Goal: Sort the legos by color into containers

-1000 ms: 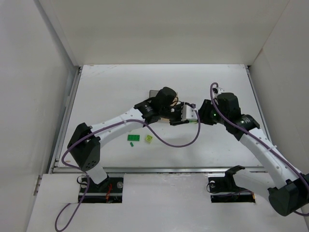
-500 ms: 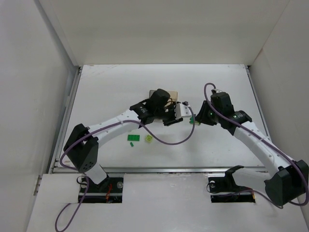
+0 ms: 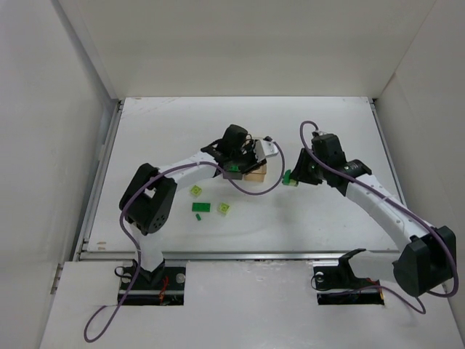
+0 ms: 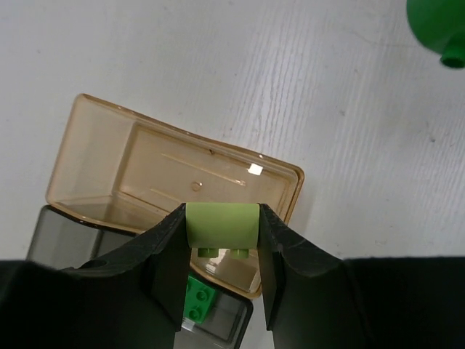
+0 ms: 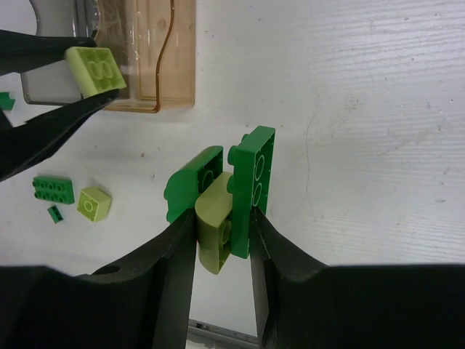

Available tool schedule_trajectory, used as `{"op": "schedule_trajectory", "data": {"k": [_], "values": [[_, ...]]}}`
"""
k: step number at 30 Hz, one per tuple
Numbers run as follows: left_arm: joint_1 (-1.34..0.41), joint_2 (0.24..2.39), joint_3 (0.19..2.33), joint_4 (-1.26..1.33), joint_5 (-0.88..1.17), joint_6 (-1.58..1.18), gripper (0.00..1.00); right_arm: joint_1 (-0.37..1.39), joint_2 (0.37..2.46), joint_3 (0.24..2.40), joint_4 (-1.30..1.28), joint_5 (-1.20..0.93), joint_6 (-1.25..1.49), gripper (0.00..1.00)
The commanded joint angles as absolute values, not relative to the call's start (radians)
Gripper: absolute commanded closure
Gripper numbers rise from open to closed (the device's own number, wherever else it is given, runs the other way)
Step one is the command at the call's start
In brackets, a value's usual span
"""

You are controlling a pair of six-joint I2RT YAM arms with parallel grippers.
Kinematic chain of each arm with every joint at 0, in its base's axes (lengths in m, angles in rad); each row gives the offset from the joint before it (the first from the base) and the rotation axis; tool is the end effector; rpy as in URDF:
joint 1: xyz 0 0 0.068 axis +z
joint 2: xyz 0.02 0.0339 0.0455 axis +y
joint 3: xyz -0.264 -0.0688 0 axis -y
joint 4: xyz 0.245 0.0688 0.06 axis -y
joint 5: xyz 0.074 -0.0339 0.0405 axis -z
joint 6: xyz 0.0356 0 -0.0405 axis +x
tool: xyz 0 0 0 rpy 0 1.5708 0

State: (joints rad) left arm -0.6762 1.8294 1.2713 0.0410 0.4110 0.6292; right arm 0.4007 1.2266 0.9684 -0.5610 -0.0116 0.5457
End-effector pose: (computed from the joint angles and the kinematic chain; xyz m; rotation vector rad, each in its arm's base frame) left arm 0.3185 -0.2738 0.2372 1.4476 1.4829 -0.4568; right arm 0.2374 0.1010 0.2774 0.1712 2.4338 0.4513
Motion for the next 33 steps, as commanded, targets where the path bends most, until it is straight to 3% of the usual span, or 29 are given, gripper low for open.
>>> {"op": "schedule_trajectory", "data": {"k": [1, 2, 7, 8, 15, 17, 19, 22, 27, 33], "values": [[-0.669, 1.831, 1.333, 0.078, 0.456, 0.672, 0.74, 0.408, 1.247, 1.038, -0.503, -0.018, 0.518, 1.00], [-0.669, 1.845, 1.333, 0.078, 0.465, 0.672, 0.61, 0.408, 1.256, 1.039, -0.503, -0.029, 0.509, 1.00], [-0.669, 1.855, 1.371, 0.013, 0.509, 0.699, 0.23, 0.408, 1.287, 1.060, -0.503, -0.038, 0.500, 1.00], [-0.669, 1.855, 1.380, -0.001, 0.521, 0.699, 0.19, 0.408, 1.287, 1.060, -0.503, -0.047, 0.491, 1.00], [-0.669, 1.764, 1.381, -0.095, 0.635, 0.745, 0.13, 0.408, 1.255, 1.060, -0.503, -0.086, 0.462, 1.00], [-0.669, 1.712, 1.371, -0.150, 0.666, 0.816, 0.03, 0.408, 1.220, 1.060, -0.503, -0.124, 0.451, 1.00], [-0.680, 1.679, 1.371, -0.185, 0.695, 0.859, 0.00, 0.408, 1.195, 1.060, -0.491, -0.156, 0.442, 1.00], [-0.689, 1.643, 1.391, -0.268, 0.802, 0.849, 0.00, 0.420, 1.117, 1.051, -0.482, -0.181, 0.423, 1.00], [-0.666, 1.624, 1.479, -0.307, 1.001, 0.568, 0.00, 0.488, 0.939, 0.997, -0.419, -0.167, 0.367, 1.00], [-0.666, 1.614, 1.508, -0.111, 1.051, 0.143, 0.04, 0.499, 0.770, 0.931, -0.377, -0.094, 0.393, 1.00]]}}
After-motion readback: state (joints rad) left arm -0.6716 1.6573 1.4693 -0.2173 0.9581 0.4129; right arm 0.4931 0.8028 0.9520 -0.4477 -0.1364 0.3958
